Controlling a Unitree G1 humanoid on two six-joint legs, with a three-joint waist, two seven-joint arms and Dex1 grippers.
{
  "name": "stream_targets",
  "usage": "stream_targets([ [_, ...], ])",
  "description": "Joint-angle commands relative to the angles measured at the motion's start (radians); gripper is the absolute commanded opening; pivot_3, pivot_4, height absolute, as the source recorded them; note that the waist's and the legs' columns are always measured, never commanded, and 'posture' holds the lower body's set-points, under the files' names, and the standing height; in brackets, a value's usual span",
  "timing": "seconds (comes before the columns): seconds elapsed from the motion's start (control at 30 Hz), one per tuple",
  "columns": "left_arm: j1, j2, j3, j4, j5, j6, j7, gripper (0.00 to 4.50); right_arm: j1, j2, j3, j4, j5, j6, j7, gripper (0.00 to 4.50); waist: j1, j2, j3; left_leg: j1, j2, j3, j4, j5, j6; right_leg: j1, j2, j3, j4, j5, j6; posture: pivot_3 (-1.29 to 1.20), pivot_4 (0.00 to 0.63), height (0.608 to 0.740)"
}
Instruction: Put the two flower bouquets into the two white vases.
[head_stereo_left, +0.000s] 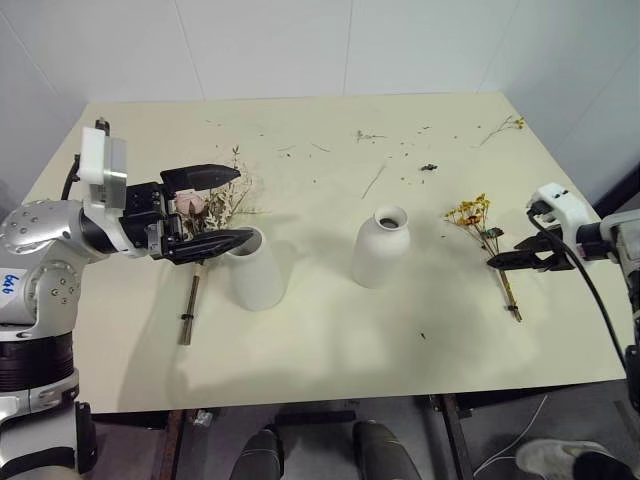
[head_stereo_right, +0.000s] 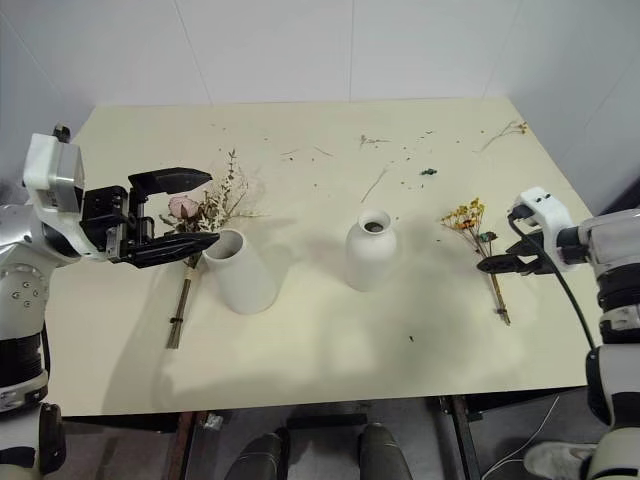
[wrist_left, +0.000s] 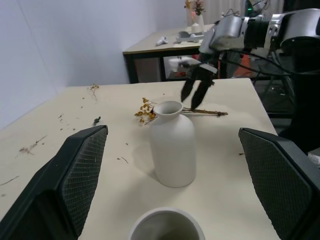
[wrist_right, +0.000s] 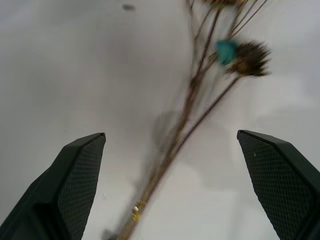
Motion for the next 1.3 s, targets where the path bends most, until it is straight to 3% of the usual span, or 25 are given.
stream_targets([
  [0.03, 0.018, 0.026, 0.048, -0.063, -0.039, 0.014, 0.029, 4.5, -0.049, 0.032, 0.013, 0.112, -0.064, -0.081, -0.057, 4.45, 0.0, 0.0, 0.0, 0.0, 0.0, 0.0, 0.0, 0.0, 0.0, 0.0, 0.0, 0.0, 0.0, 0.0, 0.0, 0.0, 0.15, 0.74],
  [0.13, 0.034, 0.039, 0.066, -0.087, -0.053, 0.027, 0.045, 4.5, -0.082, 0.07, 0.009, 0.207, -0.088, -0.118, -0.085, 4.45, -0.005, -0.001, 0.0, 0.0, 0.0, 0.001, 0.001, 0.0, 0.0, 0.001, 0.0, 0.0, 0.0, 0.0, 0.0, 0.0, 0.15, 0.74],
  [0.23, 0.04, 0.045, 0.075, -0.092, -0.059, 0.03, 0.057, 4.5, -0.103, 0.095, -0.001, 0.262, -0.099, -0.156, -0.092, 3.87, -0.009, -0.003, -0.002, 0.002, 0.0, 0.001, 0.001, 0.0, 0.0, 0.002, 0.0, 0.0, 0.0, 0.001, 0.001, 0.0, 0.15, 0.74],
  [0.6, 0.012, 0.041, 0.043, -0.022, -0.05, 0.012, 0.039, 4.5, -0.14, 0.067, -0.101, 0.269, -0.07, -0.184, -0.078, 0.21, -0.013, -0.003, -0.001, 0.003, 0.001, 0.002, 0.001, 0.0, 0.0, 0.002, 0.001, 0.002, 0.001, 0.001, 0.001, 0.0, 0.15, 0.74],
  [0.63, 0.005, 0.039, 0.037, -0.007, -0.046, 0.009, 0.033, 4.5, -0.139, 0.056, -0.123, 0.249, -0.052, -0.182, -0.072, 0.03, -0.013, -0.003, -0.001, 0.002, 0.001, 0.002, 0.0, 0.0, 0.0, 0.002, 0.001, 0.002, 0.001, 0.001, 0.001, 0.0, 0.15, 0.74],
  [1.0, -0.077, 0.023, -0.026, 0.125, -0.003, -0.049, -0.019, 4.5, 0.035, -0.007, -0.338, -0.106, 0.127, -0.121, -0.063, 0.03, -0.007, -0.002, -0.001, 0.002, 0.001, 0.003, 0.0, 0.0, 0.0, 0.001, 0.001, 0.002, -0.001, 0.001, 0.001, 0.0, 0.15, 0.74],
  [1.13, -0.078, 0.027, -0.012, 0.181, 0.017, -0.076, -0.021, 4.5, 0.12, 0.075, -0.513, -0.468, 0.319, -0.161, -0.105, 0.03, -0.019, 0.0, 0.0, 0.003, 0.002, 0.006, 0.0, 0.0, 0.0, 0.0, 0.001, 0.005, 0.001, 0.001, 0.001, 0.0, 0.15, 0.74],
  [1.3, -0.043, 0.015, 0.014, 0.253, 0.043, -0.128, 0.0, 4.5, 0.169, 0.242, -0.614, -0.806, 0.554, -0.086, -0.184, 0.03, -0.014, 0.0, 0.0, 0.003, 0.009, 0.007, 0.0, 0.0, 0.0, 0.0, 0.008, 0.005, 0.003, 0.002, 0.0, 0.0, 0.15, 0.74],
])
